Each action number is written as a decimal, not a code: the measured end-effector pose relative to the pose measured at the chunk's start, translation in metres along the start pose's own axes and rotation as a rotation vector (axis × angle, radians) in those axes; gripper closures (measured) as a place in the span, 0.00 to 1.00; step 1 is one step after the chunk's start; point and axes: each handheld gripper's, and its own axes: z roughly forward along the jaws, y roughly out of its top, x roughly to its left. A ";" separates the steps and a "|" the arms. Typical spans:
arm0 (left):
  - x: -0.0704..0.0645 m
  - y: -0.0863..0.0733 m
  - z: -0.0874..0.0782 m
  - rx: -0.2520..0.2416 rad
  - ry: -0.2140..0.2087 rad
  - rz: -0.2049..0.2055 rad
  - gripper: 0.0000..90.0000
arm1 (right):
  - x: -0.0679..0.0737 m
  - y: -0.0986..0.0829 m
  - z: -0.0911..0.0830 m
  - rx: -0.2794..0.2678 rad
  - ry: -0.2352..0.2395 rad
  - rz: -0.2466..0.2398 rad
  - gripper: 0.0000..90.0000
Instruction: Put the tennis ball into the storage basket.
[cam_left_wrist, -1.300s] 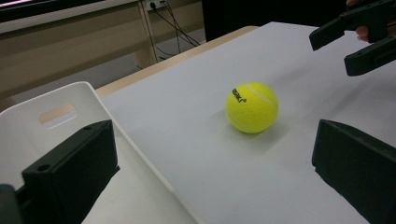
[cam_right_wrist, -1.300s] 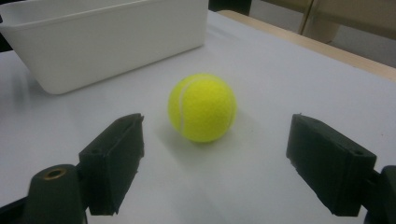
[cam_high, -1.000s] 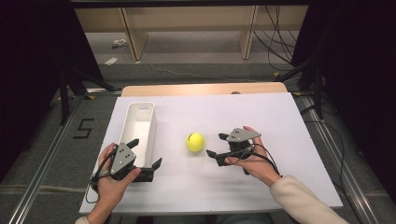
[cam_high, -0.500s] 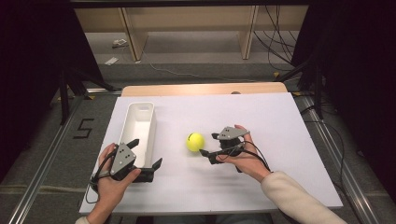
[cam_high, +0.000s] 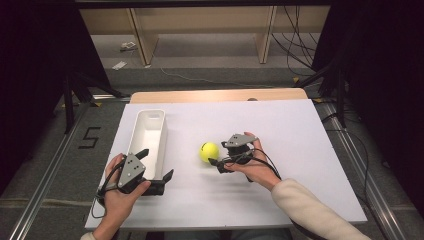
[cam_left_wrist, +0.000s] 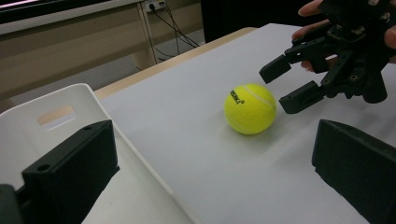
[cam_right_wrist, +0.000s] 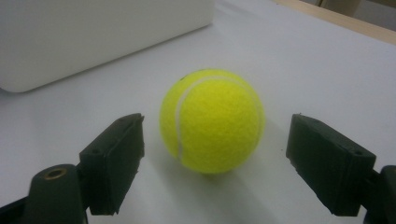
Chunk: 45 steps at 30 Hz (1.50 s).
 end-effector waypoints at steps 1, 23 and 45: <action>0.000 0.000 0.000 0.000 0.000 -0.001 0.00 | 0.000 0.000 0.001 0.004 0.000 0.002 0.22; 0.001 -0.001 -0.001 -0.003 0.001 -0.005 0.00 | 0.001 0.005 0.035 0.049 0.004 -0.006 0.22; 0.001 -0.001 -0.001 0.000 -0.001 0.000 0.00 | -0.001 0.006 0.047 0.081 -0.005 -0.017 0.24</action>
